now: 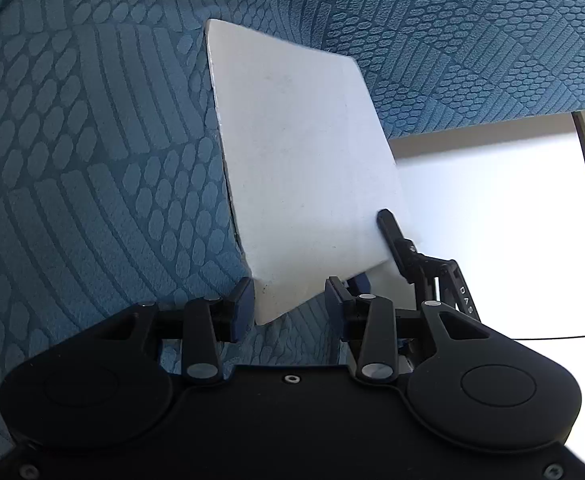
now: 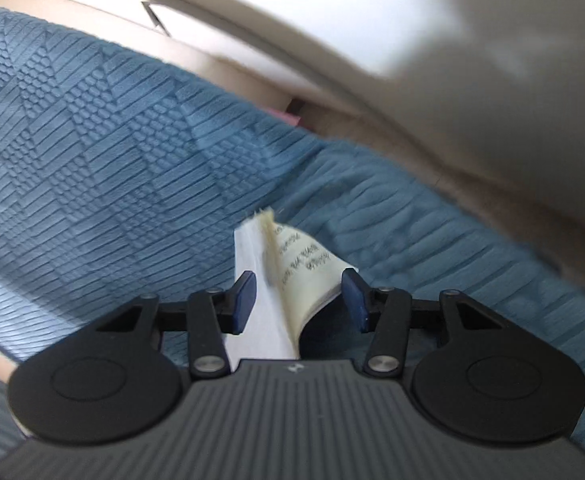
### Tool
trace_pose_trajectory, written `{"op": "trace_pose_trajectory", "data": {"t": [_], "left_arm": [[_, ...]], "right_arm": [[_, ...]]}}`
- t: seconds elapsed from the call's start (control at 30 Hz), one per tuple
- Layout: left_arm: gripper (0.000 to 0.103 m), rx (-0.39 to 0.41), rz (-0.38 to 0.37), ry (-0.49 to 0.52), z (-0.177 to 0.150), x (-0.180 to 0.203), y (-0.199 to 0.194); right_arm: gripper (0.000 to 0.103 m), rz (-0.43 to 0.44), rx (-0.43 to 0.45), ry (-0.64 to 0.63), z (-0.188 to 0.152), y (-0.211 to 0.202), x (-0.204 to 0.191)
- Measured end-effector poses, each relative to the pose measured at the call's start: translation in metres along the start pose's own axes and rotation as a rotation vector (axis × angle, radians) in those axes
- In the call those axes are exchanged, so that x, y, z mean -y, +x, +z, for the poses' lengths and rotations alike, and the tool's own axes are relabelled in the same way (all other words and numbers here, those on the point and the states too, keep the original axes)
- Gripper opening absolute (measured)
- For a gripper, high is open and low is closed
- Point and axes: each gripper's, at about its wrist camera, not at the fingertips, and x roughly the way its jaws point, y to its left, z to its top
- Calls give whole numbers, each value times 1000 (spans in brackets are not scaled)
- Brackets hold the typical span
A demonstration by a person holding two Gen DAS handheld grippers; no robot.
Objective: Organize objects
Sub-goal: 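Close the left gripper on the white sheet while the right gripper closes on it, then lift the white sheet on edge with both grippers toward the book stack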
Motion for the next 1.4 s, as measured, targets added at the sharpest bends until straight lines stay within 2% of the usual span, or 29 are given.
{"op": "trace_pose_trajectory", "data": {"t": [0.07,0.13,0.2,0.23,0.37,0.43,0.53,0.63,0.7,0.77,0.83,0.93,1.13,1.27,1.4], "left_arm": [[37,-2,-1,-3,0,-1,0],[37,0,0,-4,0,-1,-1],[41,4,-4,-12,0,-3,-5],[46,8,-11,-18,0,-3,-7],[69,33,-44,-50,-1,-9,-20],[72,37,-89,-103,0,-18,-26],[72,27,-170,-184,1,-30,-28],[61,21,-210,-208,-2,-30,-29],[44,22,-242,-214,-4,-27,-28],[23,39,-222,-188,-4,-20,-29],[17,51,-188,-153,-3,-12,-28],[6,78,-185,-170,-3,-11,-32],[2,98,-168,-159,-1,-6,-44],[2,101,-108,-96,-2,1,-57],[2,100,-67,-53,-1,6,-71]], "right_arm": [[43,8,-40,-15,-5,5,-3],[36,6,-67,-34,-9,10,-8],[12,2,-98,-22,-14,16,-10],[9,0,-104,-22,-16,17,-12],[5,82,-111,40,-22,13,-14],[5,123,-106,59,-26,10,-19],[5,159,-109,103,-34,4,-25],[5,170,-99,121,-46,-6,-33],[5,168,-96,128,-54,-10,-38],[5,163,-102,136,-59,-10,-41],[5,161,-110,149,-60,-10,-39],[6,143,-112,171,-63,-10,-35],[11,140,-149,168,-63,-8,-28],[20,59,-145,132,-61,1,-34],[20,25,-133,122,-63,-3,-34]]}}
